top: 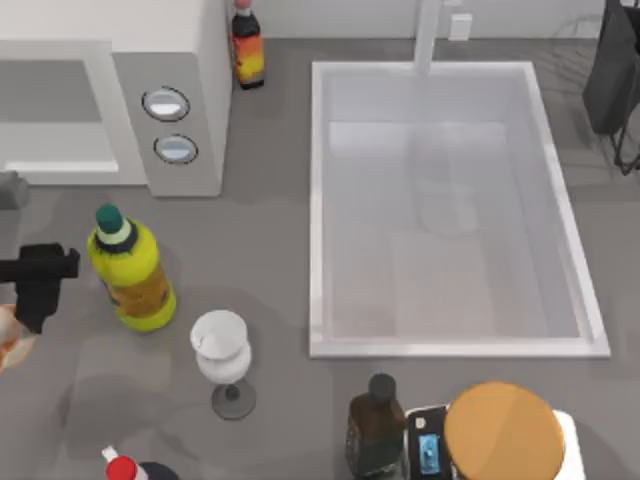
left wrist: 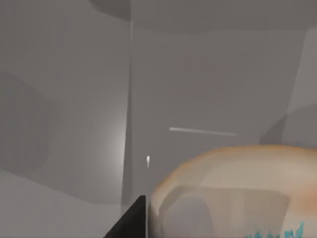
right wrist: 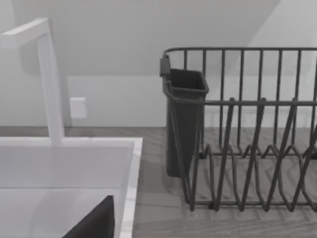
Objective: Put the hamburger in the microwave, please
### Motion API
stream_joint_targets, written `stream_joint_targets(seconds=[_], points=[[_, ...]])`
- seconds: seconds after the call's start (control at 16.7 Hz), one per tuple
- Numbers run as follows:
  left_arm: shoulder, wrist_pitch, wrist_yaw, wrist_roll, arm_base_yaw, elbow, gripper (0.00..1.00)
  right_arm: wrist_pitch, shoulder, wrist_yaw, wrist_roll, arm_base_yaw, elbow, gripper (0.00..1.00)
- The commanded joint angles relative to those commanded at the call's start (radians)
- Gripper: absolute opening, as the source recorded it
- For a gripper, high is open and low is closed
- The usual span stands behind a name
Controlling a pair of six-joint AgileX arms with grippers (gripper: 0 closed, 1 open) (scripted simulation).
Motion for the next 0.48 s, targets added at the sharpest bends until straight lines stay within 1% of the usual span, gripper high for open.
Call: stream_joint_targets(seconds=[0.24,0.48], points=[[-0.014,-0.023,0.000,0.000,0.000,0.018,0.00,0.000,0.000,0.000,0.000,0.000,0.000,1.00],[-0.010,0.007,0.003,0.008,0.017,0.035,0.00,0.000,0.000,0.000,0.000,0.000,0.000,1.00]])
